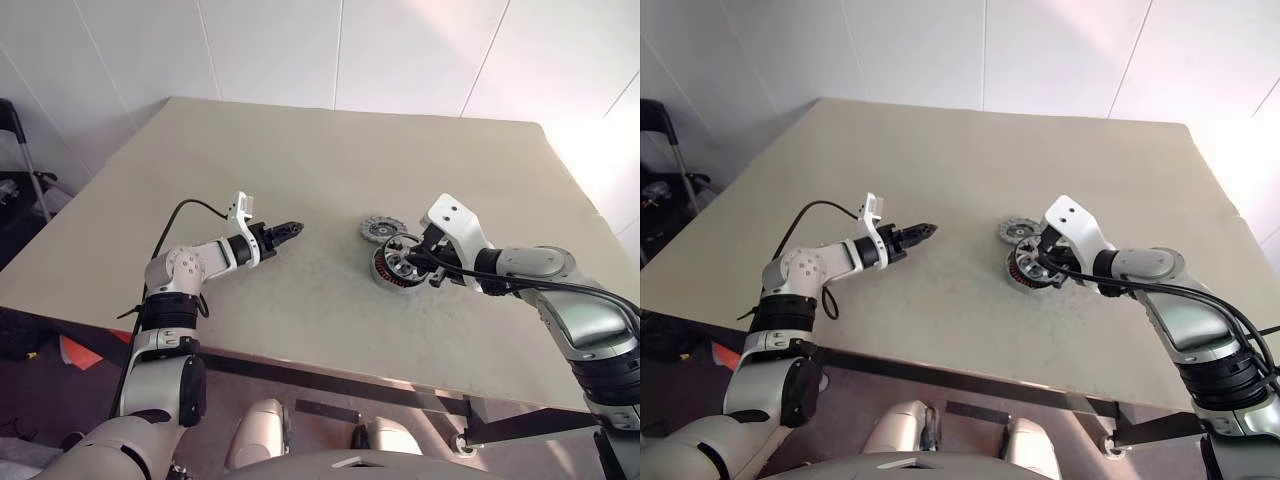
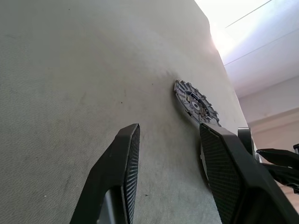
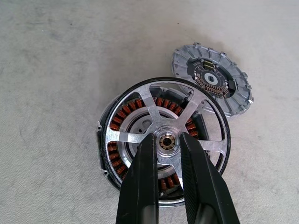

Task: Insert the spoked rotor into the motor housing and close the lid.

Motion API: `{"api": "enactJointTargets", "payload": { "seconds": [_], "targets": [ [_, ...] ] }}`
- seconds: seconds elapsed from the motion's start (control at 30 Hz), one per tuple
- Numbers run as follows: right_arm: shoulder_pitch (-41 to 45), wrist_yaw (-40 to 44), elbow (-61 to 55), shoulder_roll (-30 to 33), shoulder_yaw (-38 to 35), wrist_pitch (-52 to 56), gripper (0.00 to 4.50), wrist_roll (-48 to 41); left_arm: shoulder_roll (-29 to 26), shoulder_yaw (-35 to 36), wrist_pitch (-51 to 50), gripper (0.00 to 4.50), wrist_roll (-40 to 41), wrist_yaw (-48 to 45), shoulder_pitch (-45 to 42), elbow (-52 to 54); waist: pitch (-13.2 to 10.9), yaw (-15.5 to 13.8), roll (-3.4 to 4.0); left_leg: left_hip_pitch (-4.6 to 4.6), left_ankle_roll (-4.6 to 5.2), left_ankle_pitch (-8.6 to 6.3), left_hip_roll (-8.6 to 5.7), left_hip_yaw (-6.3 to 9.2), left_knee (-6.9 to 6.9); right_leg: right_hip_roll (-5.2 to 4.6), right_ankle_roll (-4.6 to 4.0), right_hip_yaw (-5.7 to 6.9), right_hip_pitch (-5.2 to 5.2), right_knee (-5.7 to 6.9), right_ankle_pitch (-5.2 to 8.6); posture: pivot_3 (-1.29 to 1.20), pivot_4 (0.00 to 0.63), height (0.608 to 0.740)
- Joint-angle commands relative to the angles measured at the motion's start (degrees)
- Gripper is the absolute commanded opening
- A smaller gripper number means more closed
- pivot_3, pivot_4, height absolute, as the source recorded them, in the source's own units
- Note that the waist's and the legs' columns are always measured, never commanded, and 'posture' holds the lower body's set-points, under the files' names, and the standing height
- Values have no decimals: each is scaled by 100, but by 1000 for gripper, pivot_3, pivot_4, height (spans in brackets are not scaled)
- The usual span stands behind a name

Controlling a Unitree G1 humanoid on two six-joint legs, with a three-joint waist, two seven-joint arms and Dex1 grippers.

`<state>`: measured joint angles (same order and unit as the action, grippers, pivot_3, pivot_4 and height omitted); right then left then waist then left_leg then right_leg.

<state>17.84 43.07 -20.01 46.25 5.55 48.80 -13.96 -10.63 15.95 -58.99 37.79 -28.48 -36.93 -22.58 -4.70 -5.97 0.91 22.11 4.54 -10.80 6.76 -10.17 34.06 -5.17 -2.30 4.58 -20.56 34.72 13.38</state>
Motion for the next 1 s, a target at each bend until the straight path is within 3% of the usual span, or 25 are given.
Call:
{"api": "enactJointTargets", "payload": {
  "seconds": [0.03,0.3,0.47,1.0],
  "targets": [
    [98,34,-228,60,22,-70,357,20,-33,21,79,2133,31,-32,-110,31,0,0,0,0,0,0,0,0,0,0,0,0,0,0,0,0,0,740],
    [20,58,-159,72,118,-128,357,87,-48,28,90,2133,32,-29,-115,24,0,-2,0,0,0,0,0,0,0,0,0,0,1,0,0,0,0,740],
    [44,12,-165,92,137,-163,1995,179,-56,26,81,2133,35,-30,-110,26,0,-2,0,0,0,0,0,0,0,0,-1,0,0,1,0,0,0,740],
    [335,-216,96,-248,-19,-194,1995,139,-97,6,98,2133,13,-59,-110,-3,0,-1,0,-2,0,0,0,0,2,0,-2,0,2,3,-1,0,0,740]
  ]
}}
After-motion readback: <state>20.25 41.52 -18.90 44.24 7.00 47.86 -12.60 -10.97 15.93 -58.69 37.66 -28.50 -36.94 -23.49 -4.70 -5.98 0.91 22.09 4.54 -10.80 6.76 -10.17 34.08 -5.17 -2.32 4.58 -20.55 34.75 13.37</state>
